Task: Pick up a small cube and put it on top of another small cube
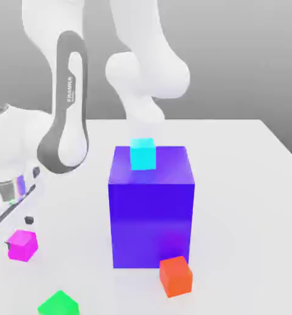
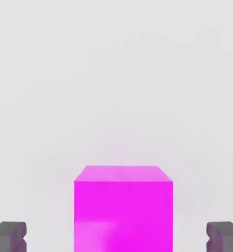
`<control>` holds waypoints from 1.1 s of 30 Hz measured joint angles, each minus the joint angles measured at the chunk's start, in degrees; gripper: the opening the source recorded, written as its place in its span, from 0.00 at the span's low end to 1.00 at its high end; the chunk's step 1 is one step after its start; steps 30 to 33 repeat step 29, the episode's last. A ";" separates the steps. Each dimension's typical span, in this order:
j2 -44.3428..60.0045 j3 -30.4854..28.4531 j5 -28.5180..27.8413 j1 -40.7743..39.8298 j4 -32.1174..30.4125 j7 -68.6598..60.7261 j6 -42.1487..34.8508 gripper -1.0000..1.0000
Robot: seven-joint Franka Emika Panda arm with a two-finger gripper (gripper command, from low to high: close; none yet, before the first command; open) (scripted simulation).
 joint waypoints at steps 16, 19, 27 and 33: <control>-9.78 2.08 -5.41 4.73 3.83 -0.82 -13.52 0.00; -8.50 6.11 -7.25 8.32 9.91 -4.34 -18.35 0.00; 0.70 9.08 -10.77 12.76 16.54 -6.70 -15.85 1.00; 0.70 9.08 -10.77 12.76 16.54 -6.70 -15.85 1.00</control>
